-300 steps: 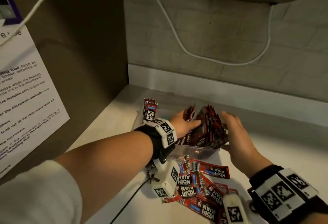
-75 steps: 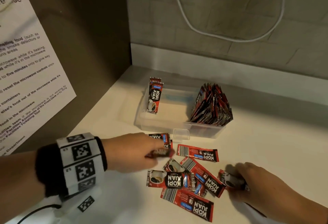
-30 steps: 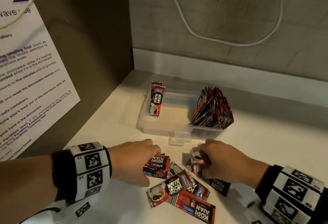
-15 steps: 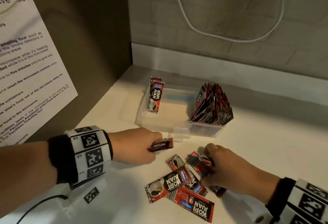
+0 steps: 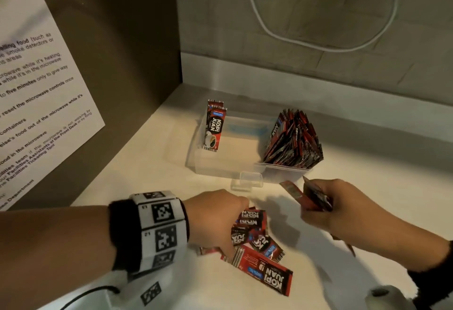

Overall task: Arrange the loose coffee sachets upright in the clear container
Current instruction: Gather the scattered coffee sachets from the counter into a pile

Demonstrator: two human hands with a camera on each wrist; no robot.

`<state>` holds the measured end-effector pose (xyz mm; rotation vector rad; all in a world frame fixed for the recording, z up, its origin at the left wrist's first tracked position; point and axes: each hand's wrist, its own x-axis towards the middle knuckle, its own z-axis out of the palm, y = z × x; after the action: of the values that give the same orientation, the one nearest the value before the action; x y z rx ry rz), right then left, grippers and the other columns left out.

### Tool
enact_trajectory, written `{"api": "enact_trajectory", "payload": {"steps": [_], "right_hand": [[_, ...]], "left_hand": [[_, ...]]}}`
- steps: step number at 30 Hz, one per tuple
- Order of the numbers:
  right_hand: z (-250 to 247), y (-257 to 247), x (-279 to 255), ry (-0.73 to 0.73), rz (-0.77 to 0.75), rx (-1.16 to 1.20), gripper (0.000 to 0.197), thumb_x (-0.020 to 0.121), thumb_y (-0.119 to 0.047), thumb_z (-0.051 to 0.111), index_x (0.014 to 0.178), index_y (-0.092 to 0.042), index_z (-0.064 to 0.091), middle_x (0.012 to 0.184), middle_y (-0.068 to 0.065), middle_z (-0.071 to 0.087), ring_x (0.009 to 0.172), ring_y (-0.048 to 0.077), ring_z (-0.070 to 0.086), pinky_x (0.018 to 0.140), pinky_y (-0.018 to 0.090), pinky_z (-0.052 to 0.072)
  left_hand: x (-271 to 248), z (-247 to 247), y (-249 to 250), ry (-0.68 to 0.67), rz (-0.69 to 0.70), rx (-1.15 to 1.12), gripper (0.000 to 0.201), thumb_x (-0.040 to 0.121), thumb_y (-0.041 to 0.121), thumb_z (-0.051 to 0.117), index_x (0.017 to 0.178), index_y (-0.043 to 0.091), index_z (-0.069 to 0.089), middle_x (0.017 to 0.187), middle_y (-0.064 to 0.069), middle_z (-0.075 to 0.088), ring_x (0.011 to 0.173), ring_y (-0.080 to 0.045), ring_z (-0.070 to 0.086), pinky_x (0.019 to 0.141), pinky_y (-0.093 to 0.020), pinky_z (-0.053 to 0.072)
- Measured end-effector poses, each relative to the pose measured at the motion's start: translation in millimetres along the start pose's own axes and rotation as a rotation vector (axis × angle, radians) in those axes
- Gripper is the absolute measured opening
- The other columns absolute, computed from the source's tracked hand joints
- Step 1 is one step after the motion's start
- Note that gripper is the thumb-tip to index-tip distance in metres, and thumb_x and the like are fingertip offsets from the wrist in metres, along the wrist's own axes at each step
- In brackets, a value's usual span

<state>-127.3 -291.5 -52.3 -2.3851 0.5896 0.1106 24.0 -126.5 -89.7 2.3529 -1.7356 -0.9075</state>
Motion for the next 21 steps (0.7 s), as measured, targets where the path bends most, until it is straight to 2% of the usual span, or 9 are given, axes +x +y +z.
{"api": "enact_trajectory", "payload": {"steps": [2, 4, 6, 8, 10, 12, 16, 19, 21], "right_hand": [[-0.4, -10.0, -12.0, -0.126, -0.083, 0.091, 0.016, 0.085, -0.002, 0.065, 0.079, -0.008, 0.051, 0.065, -0.001, 0.059, 0.052, 0.004, 0.051, 0.051, 0.014, 0.039], [10.2, -16.9, -20.1, -0.284, -0.117, 0.169, 0.022, 0.089, 0.001, 0.057, 0.095, -0.019, 0.052, 0.083, 0.001, 0.068, 0.062, -0.001, 0.059, 0.058, 0.014, 0.045], [27.4, -19.7, -21.4, -0.354, -0.150, 0.033, 0.029, 0.091, -0.016, 0.060, 0.113, -0.033, 0.052, 0.094, -0.012, 0.066, 0.077, -0.005, 0.061, 0.070, 0.015, 0.048], [45.8, -21.5, -18.3, -0.354, -0.206, -0.182, 0.041, 0.087, -0.039, 0.064, 0.124, -0.038, 0.047, 0.107, -0.019, 0.055, 0.097, 0.002, 0.058, 0.085, 0.023, 0.049], [62.1, -24.7, -15.3, -0.341, -0.242, -0.384, 0.057, 0.084, -0.045, 0.063, 0.135, -0.036, 0.039, 0.120, -0.011, 0.044, 0.108, 0.016, 0.055, 0.091, 0.031, 0.048], [75.8, -26.3, -12.2, -0.302, -0.277, -0.472, 0.061, 0.085, -0.039, 0.059, 0.140, -0.030, 0.034, 0.131, -0.004, 0.041, 0.109, 0.023, 0.057, 0.089, 0.036, 0.050], [87.3, -23.3, -6.6, -0.347, -0.241, -0.501, 0.049, 0.086, -0.021, 0.061, 0.132, -0.026, 0.043, 0.129, 0.000, 0.055, 0.111, 0.026, 0.060, 0.096, 0.043, 0.049], [90.9, -16.3, -3.8, -0.407, -0.231, -0.616, 0.051, 0.092, -0.022, 0.054, 0.140, -0.023, 0.037, 0.133, 0.006, 0.051, 0.119, 0.029, 0.055, 0.100, 0.046, 0.045], [88.7, -9.3, -6.6, -0.412, -0.230, -0.625, 0.042, 0.098, -0.026, 0.044, 0.139, -0.026, 0.036, 0.136, 0.010, 0.050, 0.123, 0.027, 0.052, 0.104, 0.044, 0.041]], "left_hand": [[0.5, -6.4, -7.6, 0.001, -0.017, -0.044, 0.034, 0.076, 0.024, 0.076, 0.100, 0.023, 0.052, 0.098, 0.002, 0.064, 0.079, -0.012, 0.056, 0.061, -0.020, 0.043], [-0.6, -13.0, -17.6, 0.018, -0.024, -0.163, 0.016, 0.081, 0.019, 0.066, 0.091, 0.024, 0.054, 0.090, -0.002, 0.066, 0.079, -0.019, 0.062, 0.066, -0.032, 0.052], [-2.6, -21.9, -24.9, 0.074, 0.004, -0.199, 0.009, 0.086, 0.018, 0.058, 0.087, 0.026, 0.054, 0.086, 0.000, 0.064, 0.078, -0.017, 0.061, 0.070, -0.032, 0.051], [-3.5, -28.9, -26.0, 0.118, 0.038, -0.188, 0.011, 0.090, 0.020, 0.058, 0.091, 0.029, 0.052, 0.089, 0.005, 0.063, 0.080, -0.012, 0.059, 0.072, -0.027, 0.049], [-2.1, -33.5, -18.2, 0.133, 0.111, -0.159, 0.013, 0.090, 0.021, 0.061, 0.099, 0.028, 0.055, 0.091, 0.005, 0.063, 0.081, -0.010, 0.058, 0.070, -0.023, 0.045], [1.5, -32.3, -5.5, 0.113, 0.194, -0.078, 0.021, 0.086, 0.023, 0.067, 0.105, 0.022, 0.058, 0.095, 0.003, 0.063, 0.084, -0.012, 0.058, 0.072, -0.023, 0.046], [14.3, -17.1, 12.5, 0.027, 0.266, 0.110, 0.028, 0.084, 0.021, 0.067, 0.111, 0.018, 0.059, 0.104, 0.000, 0.058, 0.093, -0.016, 0.056, 0.083, -0.033, 0.050], [20.9, -6.8, 15.0, -0.027, 0.250, 0.165, 0.037, 0.082, 0.025, 0.071, 0.116, 0.017, 0.057, 0.112, -0.001, 0.053, 0.097, -0.017, 0.053, 0.084, -0.032, 0.048], [23.5, -4.2, 13.8, -0.015, 0.226, 0.184, 0.047, 0.081, 0.026, 0.075, 0.123, 0.018, 0.055, 0.117, -0.001, 0.052, 0.102, -0.017, 0.051, 0.086, -0.031, 0.045]]}}
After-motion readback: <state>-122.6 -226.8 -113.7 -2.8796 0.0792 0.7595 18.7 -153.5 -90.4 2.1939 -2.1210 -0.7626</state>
